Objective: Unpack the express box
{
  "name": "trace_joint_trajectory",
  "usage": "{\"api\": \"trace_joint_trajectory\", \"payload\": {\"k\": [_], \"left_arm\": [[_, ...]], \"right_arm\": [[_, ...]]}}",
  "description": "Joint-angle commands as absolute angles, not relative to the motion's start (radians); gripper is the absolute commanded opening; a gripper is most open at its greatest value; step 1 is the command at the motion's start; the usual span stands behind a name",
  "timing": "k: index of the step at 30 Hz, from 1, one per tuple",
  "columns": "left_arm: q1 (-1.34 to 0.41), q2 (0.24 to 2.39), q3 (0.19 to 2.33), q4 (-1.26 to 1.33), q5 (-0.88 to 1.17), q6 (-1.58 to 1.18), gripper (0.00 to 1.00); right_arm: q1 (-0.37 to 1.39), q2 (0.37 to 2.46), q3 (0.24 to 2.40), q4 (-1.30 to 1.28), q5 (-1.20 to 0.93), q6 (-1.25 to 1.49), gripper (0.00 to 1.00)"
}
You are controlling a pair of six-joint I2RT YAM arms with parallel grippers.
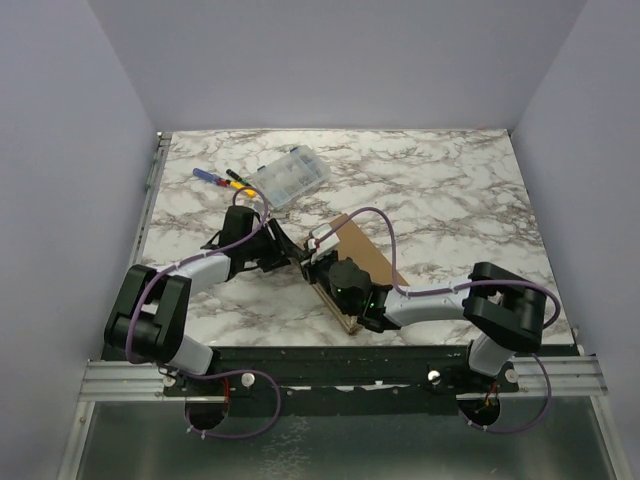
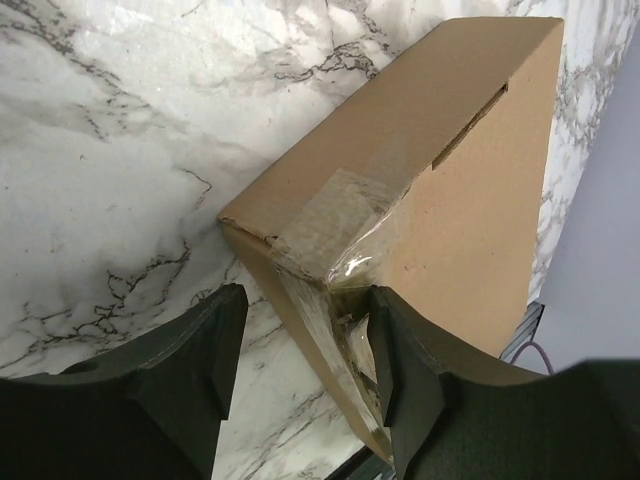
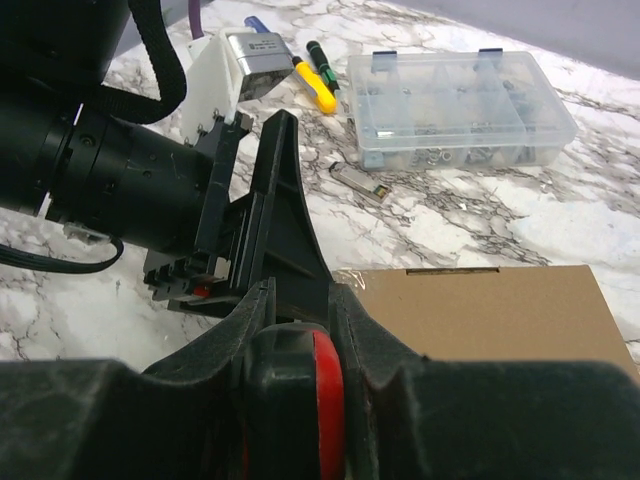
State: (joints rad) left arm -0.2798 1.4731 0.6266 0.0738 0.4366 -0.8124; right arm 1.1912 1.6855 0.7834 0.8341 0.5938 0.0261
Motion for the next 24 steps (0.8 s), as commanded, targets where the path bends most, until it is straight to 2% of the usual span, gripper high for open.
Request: {"api": "trace_joint_trajectory", "payload": {"k": [1,10,24], "left_arm": [[-0.278,1.537,0.619,0.045,0.256,-0.768,0.57],[-0.278,1.560,0.645,0.031,0.187,-0.763,0.57],[-0.277,1.624,0.716,0.006,0.156,-0.749,0.57]], "right_arm": [[1.198,1.624,0.784,0.687,0.594,0.064,0.01],[1.205,1.532,0.731,0.559,0.585,0.119,0.01],[1.314,1.391,0.684,0.346,0.719,0.196,0.01]]}}
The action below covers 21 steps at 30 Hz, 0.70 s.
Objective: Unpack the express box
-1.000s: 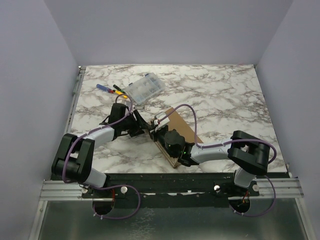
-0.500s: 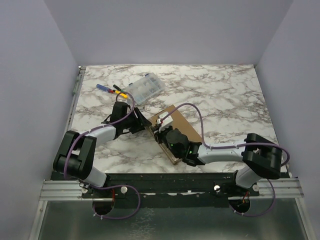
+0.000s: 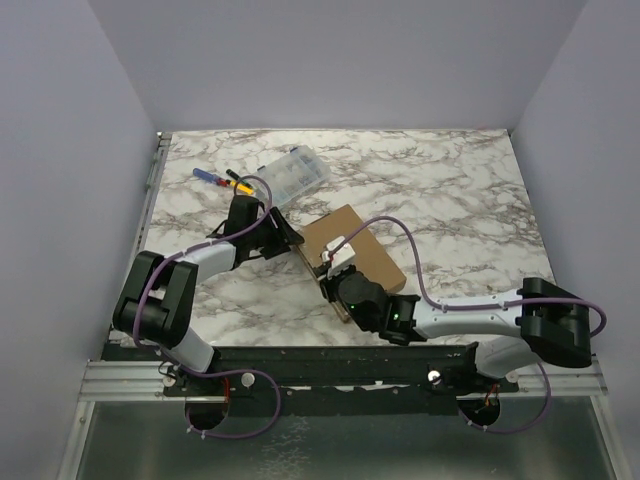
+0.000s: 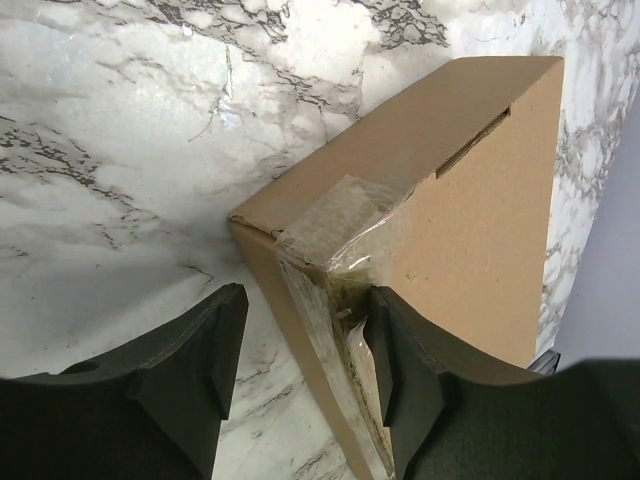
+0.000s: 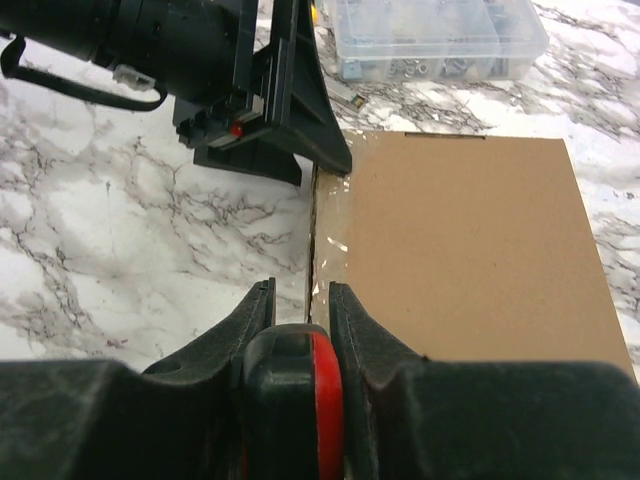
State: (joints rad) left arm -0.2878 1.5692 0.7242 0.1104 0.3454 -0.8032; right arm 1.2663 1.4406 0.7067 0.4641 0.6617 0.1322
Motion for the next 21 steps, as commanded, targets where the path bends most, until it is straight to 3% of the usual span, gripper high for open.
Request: {"api": "trace_joint_trajectory", "payload": {"k": [1,11,21], "left_arm": [[-0.276,1.627,0.720,0.005,0.155,-0.747,0.57],[-0.275,1.630,0.733,0.002,0.144,-0.745,0.57],[-0.272,1.629,0.741,0.002,0.142,-0.738,0.57]], "right_arm": [[1.325,1.382,0.680,0.329,0.731,0.207,0.01],[1.468,1.364,0.713,0.110,0.923,0.357,0.01],[1.584,1.350,0.695,0.098,1.052,0.382,0.01]]}}
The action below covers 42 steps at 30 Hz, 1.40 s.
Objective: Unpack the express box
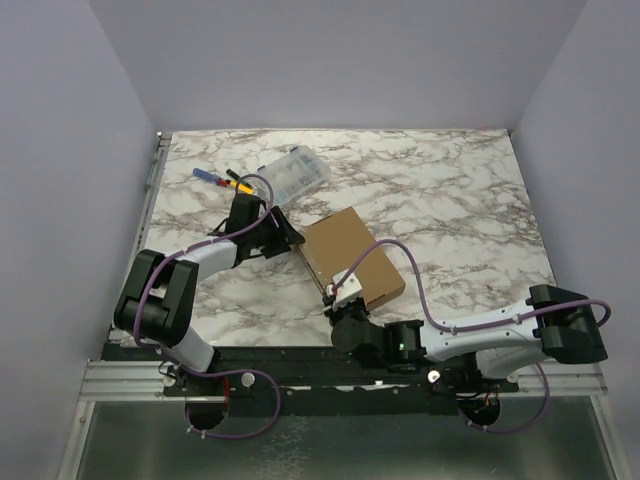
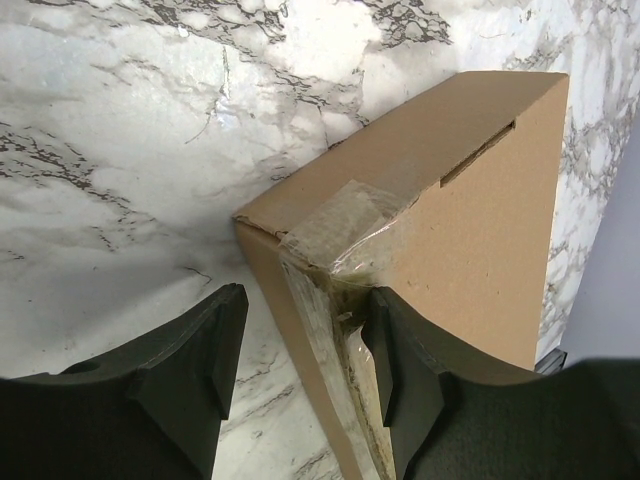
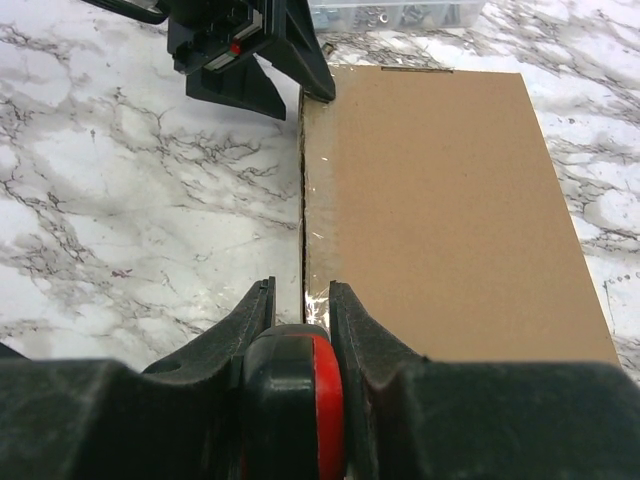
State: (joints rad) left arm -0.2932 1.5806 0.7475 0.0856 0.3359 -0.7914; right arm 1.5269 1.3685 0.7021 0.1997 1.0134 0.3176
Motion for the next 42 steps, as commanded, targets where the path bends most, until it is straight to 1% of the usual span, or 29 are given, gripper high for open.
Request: {"api": "trace_joint_trajectory", "payload": {"k": [1,9,12,14,16,18,22,24,28,33,42], "left_arm": [[-0.271,1.628,0.739,0.002,0.136,-0.737,0.57],[-0.265,1.635,0.737,0.002,0.127,-0.729,0.57],[-0.265,1.630,0.742,0.002,0.128,-0.724,0.57],[-0.265,1.628,0.749,0.002,0.132,-0.709,0.57],[-0.266,1.616,0.760,-0.020,0.167,-0.692,0.61],[-0.274,1.581,0.761,-0.021,0.199,-0.675,0.66],[-0.298,1.453,0.749,-0.033,0.209,-0.655,0.79],[-0.305,1.392,0.751,-0.067,0.218,-0.649,0.84],[-0.342,1.298,0.747,-0.138,0.235,-0.663,0.85],[-0.441,1.235,0.686,-0.114,0.188,-0.755,0.84],[-0.458,1.366,0.662,-0.004,0.137,-0.746,0.84]], "right_arm": [[1.591,1.347,0.698,0.084,1.063,0.392,0.01],[1.624,1.304,0.648,0.064,1.093,0.457,0.01],[1.626,1.290,0.624,0.082,1.087,0.458,0.01],[1.626,1.275,0.587,0.143,1.061,0.429,0.01],[1.626,1.265,0.553,0.220,1.031,0.381,0.01],[1.626,1.263,0.543,0.254,1.023,0.360,0.01],[1.626,1.265,0.527,0.318,1.020,0.315,0.01],[1.626,1.265,0.523,0.333,1.021,0.309,0.01],[1.626,1.257,0.516,0.339,1.024,0.305,0.01],[1.626,1.252,0.524,0.336,1.032,0.289,0.01],[1.625,1.235,0.517,0.333,1.032,0.298,0.01]]}}
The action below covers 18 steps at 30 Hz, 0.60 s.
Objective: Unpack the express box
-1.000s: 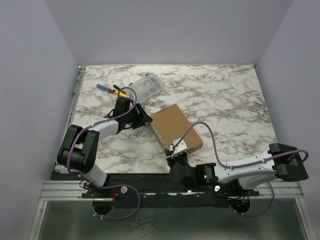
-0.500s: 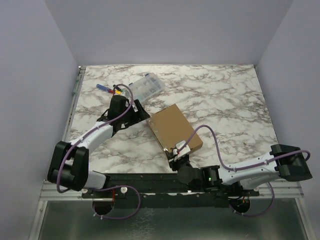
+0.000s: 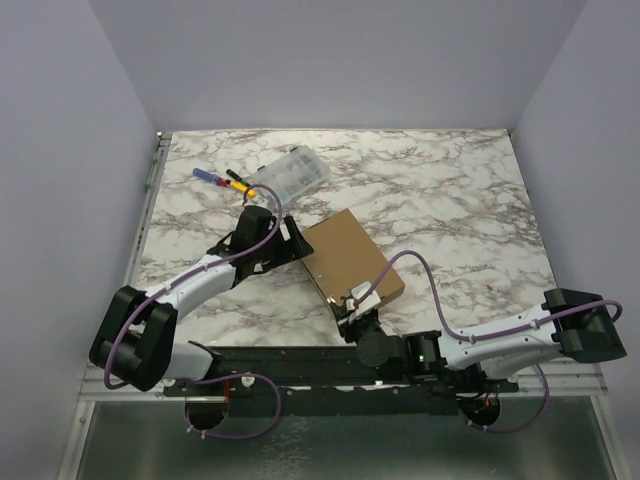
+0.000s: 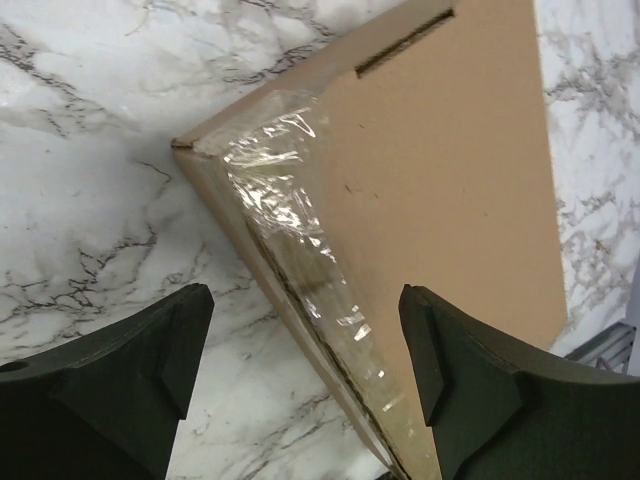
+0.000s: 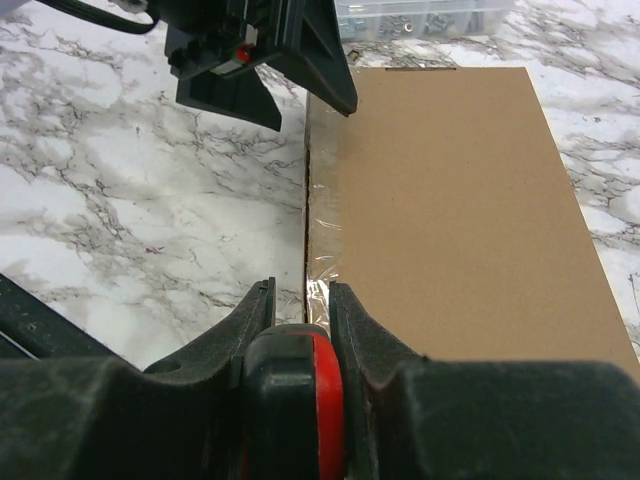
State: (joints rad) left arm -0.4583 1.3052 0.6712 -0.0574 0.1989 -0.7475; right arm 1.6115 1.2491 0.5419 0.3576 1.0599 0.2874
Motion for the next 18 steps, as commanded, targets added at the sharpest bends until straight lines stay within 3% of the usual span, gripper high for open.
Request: {"api": "trace_joint_trajectory", "payload": {"k": [1,18], "left_arm": [[-0.458,1.384,0.661,-0.004,0.126,-0.740,0.83],[-0.458,1.471,0.654,-0.027,-0.019,-0.703,0.80]], "right_arm": [[1.626,1.233,0.515,0.333,1.031,0.299,0.01],[1.630,1.190,0.399,0.513,0.964,0.221,0.01]]}}
